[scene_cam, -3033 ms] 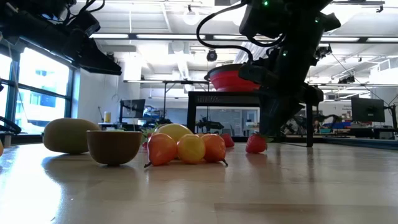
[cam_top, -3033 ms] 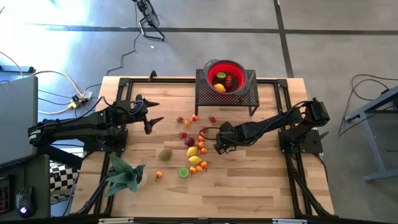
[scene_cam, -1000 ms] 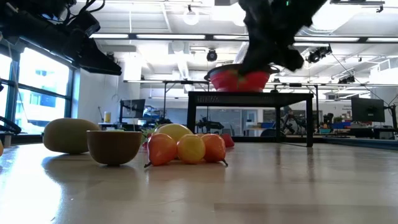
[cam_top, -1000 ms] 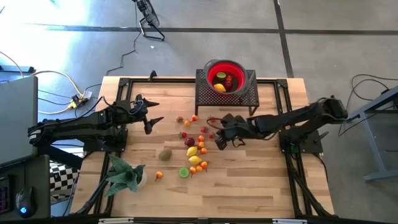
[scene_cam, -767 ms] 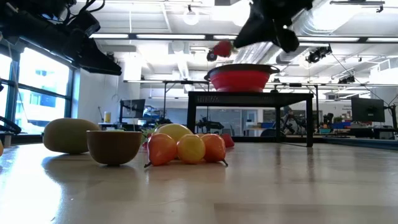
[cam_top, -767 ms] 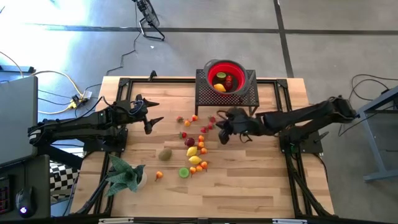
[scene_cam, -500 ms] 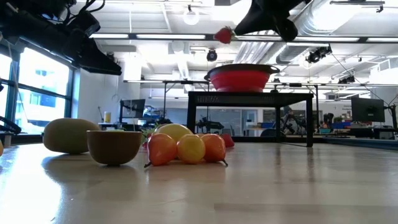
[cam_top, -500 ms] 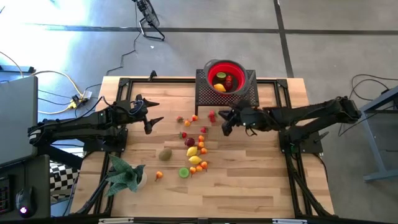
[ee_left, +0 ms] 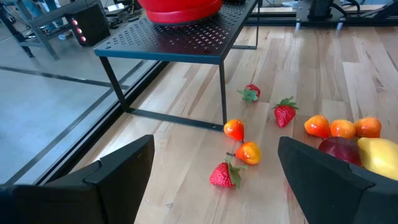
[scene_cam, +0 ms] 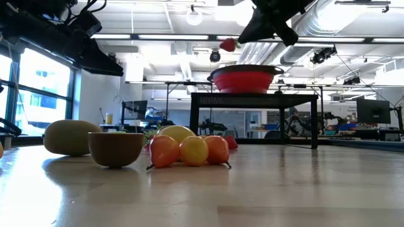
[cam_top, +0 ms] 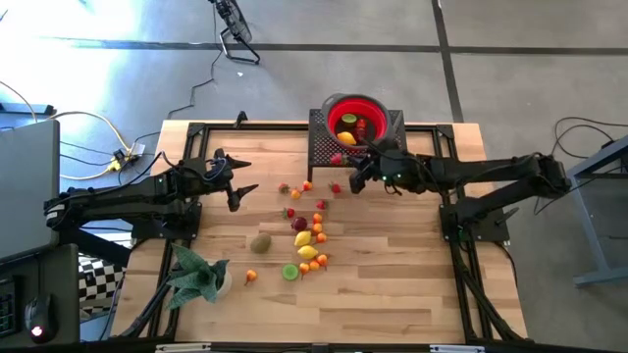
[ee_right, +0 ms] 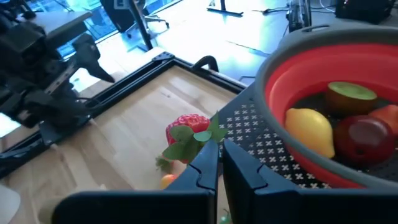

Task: Pick & Place Fruit
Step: Put the strawberry into the strainer on the shelf

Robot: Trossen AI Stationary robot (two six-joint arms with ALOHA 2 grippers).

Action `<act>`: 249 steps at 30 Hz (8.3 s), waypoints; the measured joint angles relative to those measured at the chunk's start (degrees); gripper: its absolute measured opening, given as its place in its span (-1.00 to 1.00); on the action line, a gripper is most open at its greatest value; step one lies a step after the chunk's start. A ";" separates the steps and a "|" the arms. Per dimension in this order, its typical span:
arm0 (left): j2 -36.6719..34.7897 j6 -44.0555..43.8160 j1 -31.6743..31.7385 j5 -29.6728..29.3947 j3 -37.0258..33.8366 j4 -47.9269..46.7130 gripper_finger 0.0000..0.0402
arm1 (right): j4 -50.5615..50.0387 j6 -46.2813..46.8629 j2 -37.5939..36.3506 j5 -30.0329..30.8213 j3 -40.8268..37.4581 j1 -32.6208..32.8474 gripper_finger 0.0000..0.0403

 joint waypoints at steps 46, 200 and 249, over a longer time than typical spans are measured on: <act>0.02 -0.02 0.02 0.00 0.00 0.00 0.68 | 4.81 -14.98 -1.53 -0.85 0.04 -18.76 -0.98; 0.02 0.01 0.01 0.01 -0.02 0.30 0.68 | 0.46 44.54 31.00 2.42 0.02 11.87 -0.02; 0.00 0.01 0.02 0.00 -0.02 0.44 0.68 | 8.01 42.32 36.97 -0.30 0.04 7.59 -0.38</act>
